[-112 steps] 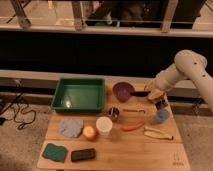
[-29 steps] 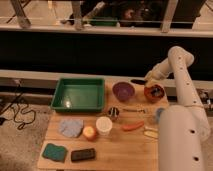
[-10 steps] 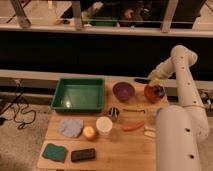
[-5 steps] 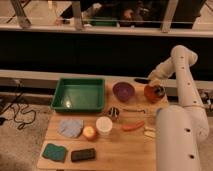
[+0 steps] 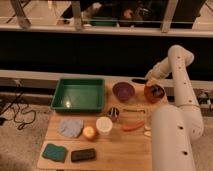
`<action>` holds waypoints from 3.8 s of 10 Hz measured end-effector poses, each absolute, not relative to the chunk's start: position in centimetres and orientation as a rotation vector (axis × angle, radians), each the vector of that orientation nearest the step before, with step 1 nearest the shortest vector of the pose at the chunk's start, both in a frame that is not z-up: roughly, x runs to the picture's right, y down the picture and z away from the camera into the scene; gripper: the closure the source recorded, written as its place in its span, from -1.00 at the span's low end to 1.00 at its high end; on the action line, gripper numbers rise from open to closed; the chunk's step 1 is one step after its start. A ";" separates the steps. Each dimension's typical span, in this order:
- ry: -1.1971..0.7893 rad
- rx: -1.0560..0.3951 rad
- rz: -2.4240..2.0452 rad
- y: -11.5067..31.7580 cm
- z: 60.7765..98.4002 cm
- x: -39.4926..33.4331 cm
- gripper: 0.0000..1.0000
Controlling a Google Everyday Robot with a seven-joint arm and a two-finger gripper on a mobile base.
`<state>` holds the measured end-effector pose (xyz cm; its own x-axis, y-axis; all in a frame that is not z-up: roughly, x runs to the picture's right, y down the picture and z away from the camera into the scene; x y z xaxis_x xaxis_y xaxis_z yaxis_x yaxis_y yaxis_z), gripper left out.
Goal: Wipe red bowl with brush
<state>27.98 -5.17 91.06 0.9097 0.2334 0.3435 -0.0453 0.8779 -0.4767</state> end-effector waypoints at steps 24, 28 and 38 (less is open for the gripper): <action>-0.448 -0.354 0.087 -7.8 88.3 26.6 1.00; -0.429 -0.307 0.108 -6.5 85.4 28.6 1.00; -0.187 -0.195 -0.041 -6.7 81.2 29.0 1.00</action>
